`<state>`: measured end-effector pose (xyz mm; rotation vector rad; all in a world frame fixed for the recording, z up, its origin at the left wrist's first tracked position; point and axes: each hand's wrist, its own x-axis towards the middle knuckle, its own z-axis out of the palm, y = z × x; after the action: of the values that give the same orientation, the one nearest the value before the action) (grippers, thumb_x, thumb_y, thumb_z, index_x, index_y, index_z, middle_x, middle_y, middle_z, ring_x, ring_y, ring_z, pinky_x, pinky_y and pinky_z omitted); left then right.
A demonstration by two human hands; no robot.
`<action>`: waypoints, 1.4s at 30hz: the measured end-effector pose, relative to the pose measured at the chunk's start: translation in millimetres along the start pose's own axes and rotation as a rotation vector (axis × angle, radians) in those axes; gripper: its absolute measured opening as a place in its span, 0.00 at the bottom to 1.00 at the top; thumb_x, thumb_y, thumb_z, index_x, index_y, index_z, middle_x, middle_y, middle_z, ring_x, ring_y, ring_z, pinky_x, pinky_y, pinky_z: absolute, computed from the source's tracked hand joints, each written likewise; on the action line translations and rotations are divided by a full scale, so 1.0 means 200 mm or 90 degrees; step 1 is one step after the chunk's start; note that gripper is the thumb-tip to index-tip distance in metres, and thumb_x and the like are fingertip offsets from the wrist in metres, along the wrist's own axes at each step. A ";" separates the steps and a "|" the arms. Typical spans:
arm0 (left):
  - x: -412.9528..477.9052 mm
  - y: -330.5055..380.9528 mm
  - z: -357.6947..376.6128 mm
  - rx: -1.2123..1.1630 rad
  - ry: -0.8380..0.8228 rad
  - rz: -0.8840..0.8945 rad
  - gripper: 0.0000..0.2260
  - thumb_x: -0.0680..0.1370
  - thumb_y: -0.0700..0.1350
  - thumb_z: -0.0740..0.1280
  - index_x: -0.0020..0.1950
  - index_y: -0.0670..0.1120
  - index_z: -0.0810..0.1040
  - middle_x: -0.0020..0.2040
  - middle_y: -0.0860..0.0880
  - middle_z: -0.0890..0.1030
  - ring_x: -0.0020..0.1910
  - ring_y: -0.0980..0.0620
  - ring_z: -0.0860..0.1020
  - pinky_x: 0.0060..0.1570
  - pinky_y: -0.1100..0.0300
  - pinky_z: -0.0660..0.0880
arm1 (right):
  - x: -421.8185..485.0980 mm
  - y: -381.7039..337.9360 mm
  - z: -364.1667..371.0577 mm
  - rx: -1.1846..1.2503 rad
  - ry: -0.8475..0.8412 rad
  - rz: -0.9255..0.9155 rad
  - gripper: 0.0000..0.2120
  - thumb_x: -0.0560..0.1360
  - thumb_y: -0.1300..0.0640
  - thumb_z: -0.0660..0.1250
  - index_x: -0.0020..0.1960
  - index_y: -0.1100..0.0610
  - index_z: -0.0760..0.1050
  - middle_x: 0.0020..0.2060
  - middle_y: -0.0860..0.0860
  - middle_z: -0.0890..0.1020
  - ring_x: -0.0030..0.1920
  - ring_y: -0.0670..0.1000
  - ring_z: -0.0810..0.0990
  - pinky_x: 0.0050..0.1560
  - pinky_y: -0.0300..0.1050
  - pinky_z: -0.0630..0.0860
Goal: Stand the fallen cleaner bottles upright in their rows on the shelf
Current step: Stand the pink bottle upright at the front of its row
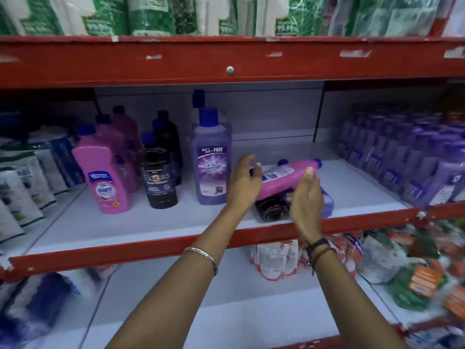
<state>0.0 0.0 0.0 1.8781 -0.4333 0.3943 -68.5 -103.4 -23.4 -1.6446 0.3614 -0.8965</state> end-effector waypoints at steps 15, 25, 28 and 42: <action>0.17 0.04 0.05 0.033 -0.263 -0.208 0.11 0.70 0.48 0.73 0.46 0.42 0.79 0.46 0.42 0.83 0.46 0.45 0.82 0.48 0.51 0.78 | 0.17 0.06 0.03 0.055 -0.014 0.130 0.20 0.66 0.42 0.72 0.46 0.58 0.79 0.42 0.56 0.84 0.43 0.58 0.83 0.49 0.60 0.81; -0.07 0.06 -0.41 -0.185 -0.215 -0.105 0.03 0.74 0.38 0.67 0.45 0.46 0.77 0.40 0.51 0.80 0.34 0.59 0.80 0.39 0.63 0.79 | -0.13 -0.13 0.16 0.201 -0.118 0.076 0.12 0.69 0.60 0.73 0.51 0.59 0.79 0.49 0.59 0.85 0.48 0.58 0.84 0.53 0.59 0.80; -0.13 -0.01 -0.58 -0.182 -0.187 -0.096 0.12 0.73 0.36 0.68 0.56 0.39 0.77 0.46 0.45 0.81 0.43 0.51 0.80 0.47 0.56 0.79 | -0.24 -0.19 0.26 0.207 -0.157 0.068 0.10 0.68 0.63 0.73 0.47 0.54 0.79 0.49 0.60 0.84 0.47 0.57 0.84 0.51 0.56 0.80; -0.27 -0.39 -1.38 -0.140 0.071 -0.047 0.16 0.72 0.38 0.70 0.59 0.45 0.75 0.50 0.47 0.80 0.45 0.53 0.79 0.42 0.67 0.78 | -0.69 -0.41 0.98 0.228 -0.351 -0.022 0.20 0.69 0.63 0.73 0.59 0.57 0.72 0.51 0.53 0.82 0.49 0.50 0.82 0.45 0.42 0.81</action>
<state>-26.5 289.9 1.1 1.6453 -0.3190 0.3838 -36.9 147.5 -4.9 -1.4890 -0.1995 -0.4661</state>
